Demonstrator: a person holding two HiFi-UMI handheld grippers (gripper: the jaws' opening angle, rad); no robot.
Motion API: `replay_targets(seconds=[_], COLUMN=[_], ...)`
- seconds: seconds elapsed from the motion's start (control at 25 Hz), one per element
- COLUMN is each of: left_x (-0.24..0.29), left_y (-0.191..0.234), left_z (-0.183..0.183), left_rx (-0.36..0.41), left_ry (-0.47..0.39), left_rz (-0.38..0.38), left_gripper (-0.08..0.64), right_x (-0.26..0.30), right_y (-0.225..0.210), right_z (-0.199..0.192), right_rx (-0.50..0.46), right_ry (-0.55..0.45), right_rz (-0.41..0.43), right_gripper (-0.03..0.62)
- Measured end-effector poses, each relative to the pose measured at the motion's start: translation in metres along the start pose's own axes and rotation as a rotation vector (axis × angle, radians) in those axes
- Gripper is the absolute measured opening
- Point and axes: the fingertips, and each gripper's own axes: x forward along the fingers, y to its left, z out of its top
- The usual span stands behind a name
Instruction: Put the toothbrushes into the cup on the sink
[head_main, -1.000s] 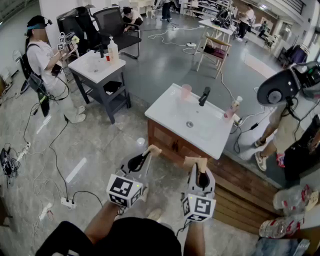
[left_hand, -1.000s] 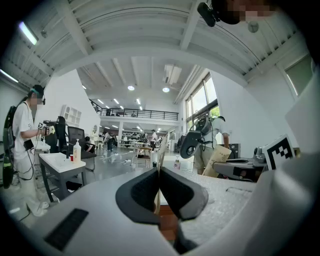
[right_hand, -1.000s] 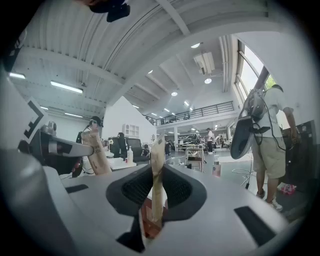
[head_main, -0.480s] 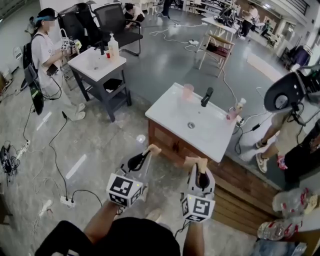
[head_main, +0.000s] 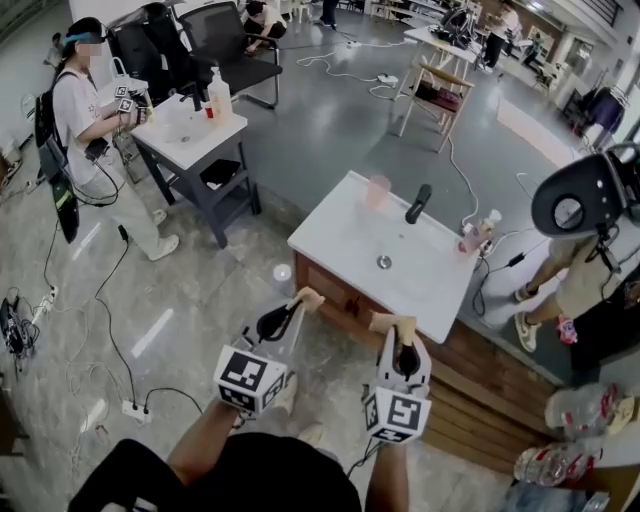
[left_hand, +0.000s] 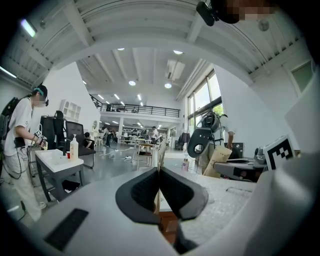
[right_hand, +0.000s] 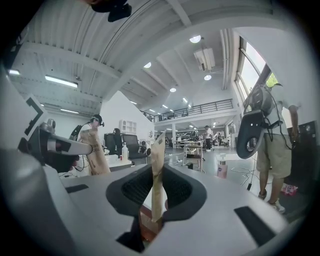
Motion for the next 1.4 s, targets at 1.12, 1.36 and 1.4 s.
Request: replay_targets(seconds=[1.12,1.36,1.4], left_x=[0.143,0.170,0.176], left_y=[0.130,0.141,0.142], left_z=[0.029,0.028,0.028], left_rx=[0.006,-0.001,-0.001], left_ry=[-0.003,0.003,0.002], left_rz=[-0.118,-0.108,-0.105], left_gripper=[0.005,0.005,0.005], right_x=[0.173,0.199,0.205], right_y=[0.010,-0.002,-0.005], right_z=[0.011,0.009,0.009], right_rx=[-0.013,-0.010,-0.011], right_ry=[0.016,0.016,0.016], right_rz=[-0.118,-0.112,-0.110], right_gripper=[0.058,0.058,0.058])
